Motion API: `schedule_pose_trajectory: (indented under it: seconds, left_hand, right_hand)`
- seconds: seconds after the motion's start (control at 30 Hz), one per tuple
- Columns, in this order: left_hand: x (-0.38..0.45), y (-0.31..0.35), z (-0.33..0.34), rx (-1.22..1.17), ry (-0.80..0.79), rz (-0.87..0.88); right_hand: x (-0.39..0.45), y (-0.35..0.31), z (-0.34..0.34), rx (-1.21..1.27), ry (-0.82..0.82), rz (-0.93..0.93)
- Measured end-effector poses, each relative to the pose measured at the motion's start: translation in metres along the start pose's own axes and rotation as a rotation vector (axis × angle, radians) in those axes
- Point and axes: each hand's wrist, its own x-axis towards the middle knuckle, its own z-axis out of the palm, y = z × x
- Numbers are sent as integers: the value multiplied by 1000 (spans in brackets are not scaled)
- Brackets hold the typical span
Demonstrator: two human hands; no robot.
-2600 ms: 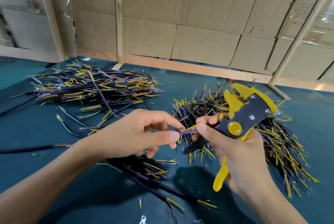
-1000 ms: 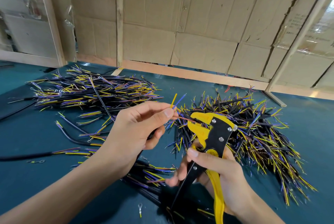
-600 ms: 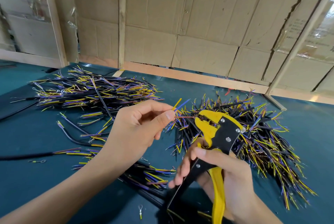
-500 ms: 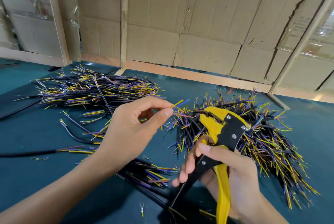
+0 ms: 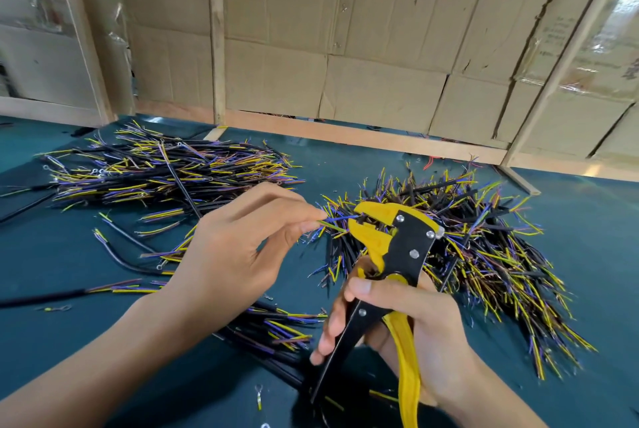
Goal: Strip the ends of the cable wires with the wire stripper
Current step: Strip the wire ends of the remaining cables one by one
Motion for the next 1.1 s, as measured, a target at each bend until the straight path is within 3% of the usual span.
schedule_pose_trajectory:
  seconds: [0.27,0.4,0.47,0.63,0.7,0.83,1.0,1.1]
  left_hand:
    - [-2,-4,-1,3,-22,10]
    - [-3,-3,0,23,-31,59]
    - [-3,-3,2,50,-21,79]
    - [2,-11,4,78,-56,19]
    - [9,-20,7,115,-63,-86]
    - [39,-34,27,8,-178,-553]
    - [80,-31,69,-289,-209,-727]
    - [90,-26,76,-478,-367,-748]
  right_hand:
    - [1,5,-3,-52,17,18]
    - [-2,10,5,-57,130,34]
    - [-4,15,9,-5,187,41]
    - [2,8,6,331,79,90]
    - [4,0,0,477,52,143]
    - [5,-13,-14,514,110,135]
    - [11,-9,-20,380,191,-19]
    - [12,-11,-22,368,192,-109]
